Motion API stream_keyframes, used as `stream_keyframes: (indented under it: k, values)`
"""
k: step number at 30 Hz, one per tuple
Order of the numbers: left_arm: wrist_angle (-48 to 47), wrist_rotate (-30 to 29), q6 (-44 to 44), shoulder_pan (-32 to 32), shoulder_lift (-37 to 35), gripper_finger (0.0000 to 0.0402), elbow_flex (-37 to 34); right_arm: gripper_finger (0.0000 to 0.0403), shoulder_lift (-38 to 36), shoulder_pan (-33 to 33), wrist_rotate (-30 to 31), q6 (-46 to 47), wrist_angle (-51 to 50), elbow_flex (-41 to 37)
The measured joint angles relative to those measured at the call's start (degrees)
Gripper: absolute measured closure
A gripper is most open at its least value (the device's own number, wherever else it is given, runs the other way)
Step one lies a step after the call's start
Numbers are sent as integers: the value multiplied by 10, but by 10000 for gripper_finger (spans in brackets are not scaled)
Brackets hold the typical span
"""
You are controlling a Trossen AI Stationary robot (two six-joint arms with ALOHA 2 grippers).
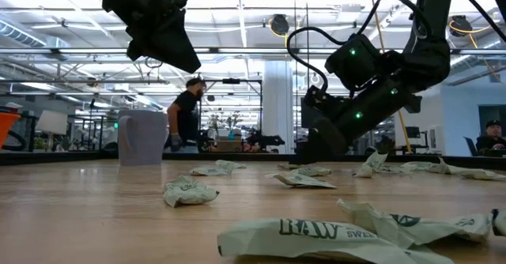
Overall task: Pick and place Stevia / Truvia into bins
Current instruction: Put the stevia packet into the orange bin
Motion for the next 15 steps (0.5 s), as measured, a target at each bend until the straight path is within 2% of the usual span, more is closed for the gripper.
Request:
stream_keyframes:
  k: [7, 15]
  values:
    - [0, 15, -1, 0, 0, 316, 0, 401, -10, 10, 0, -12, 13, -1]
    - [0, 28, 0, 0, 0, 316, 0, 402, -59, 82, -15, -57, 108, 2]
